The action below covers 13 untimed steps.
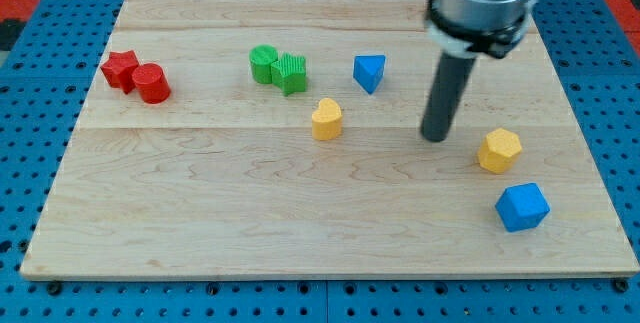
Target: Move the yellow heart towards the center right
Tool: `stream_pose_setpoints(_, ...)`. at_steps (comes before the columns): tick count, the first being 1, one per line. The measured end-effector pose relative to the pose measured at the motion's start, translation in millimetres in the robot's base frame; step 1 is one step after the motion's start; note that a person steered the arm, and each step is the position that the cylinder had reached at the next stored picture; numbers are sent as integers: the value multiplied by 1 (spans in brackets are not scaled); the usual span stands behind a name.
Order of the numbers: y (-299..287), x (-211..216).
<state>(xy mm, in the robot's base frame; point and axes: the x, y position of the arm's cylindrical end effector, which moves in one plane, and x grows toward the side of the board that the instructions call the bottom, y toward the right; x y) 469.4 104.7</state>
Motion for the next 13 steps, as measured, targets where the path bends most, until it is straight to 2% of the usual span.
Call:
stream_pose_setpoints(2,-148,-23)
stream_pose_setpoints(4,-207,-41)
stream_pose_setpoints(5,-221,-71)
stream_pose_setpoints(6,-186,-70)
stream_pose_setpoints(7,-128,-43)
stream_pose_setpoints(8,-74,-44)
stream_pose_setpoints(9,-61,-58)
stream_pose_setpoints(11,22,-59)
stream_pose_setpoints(13,45,-74)
